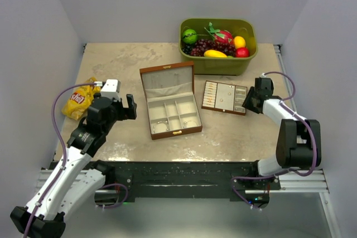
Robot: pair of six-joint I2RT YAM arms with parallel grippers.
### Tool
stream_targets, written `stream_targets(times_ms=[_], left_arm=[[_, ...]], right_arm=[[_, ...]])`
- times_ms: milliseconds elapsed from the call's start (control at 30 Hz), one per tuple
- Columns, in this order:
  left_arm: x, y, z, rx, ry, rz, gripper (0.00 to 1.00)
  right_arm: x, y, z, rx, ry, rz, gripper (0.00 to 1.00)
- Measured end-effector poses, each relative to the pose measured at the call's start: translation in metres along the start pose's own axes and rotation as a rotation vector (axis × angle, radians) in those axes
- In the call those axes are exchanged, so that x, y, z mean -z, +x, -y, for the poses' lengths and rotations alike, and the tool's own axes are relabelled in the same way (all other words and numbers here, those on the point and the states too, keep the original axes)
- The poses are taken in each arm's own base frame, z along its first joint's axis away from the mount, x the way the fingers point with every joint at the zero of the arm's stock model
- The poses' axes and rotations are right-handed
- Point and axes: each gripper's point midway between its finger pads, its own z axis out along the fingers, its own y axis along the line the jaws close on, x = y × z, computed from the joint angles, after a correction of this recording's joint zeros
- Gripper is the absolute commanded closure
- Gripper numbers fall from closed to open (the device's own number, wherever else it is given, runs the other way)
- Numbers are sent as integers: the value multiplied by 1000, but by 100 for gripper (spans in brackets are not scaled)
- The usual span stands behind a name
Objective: Organize the mixed jewelry
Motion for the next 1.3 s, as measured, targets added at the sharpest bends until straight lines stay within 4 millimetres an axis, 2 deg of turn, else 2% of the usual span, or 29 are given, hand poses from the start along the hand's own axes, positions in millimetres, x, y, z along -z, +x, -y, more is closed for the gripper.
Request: stream_targets(times_ms=[933, 1167, 1300], left_arm=[[-1, 0, -2, -3, -5, 1, 0], [-1, 0, -2, -4, -5, 1, 0], [-1, 0, -1, -4, -4, 0, 0]], right_arm=[[-17, 5, 1, 17, 7, -19, 72], [-21, 5, -1, 17, 2, -23, 81], [-23, 5, -3, 18, -4, -26, 82]])
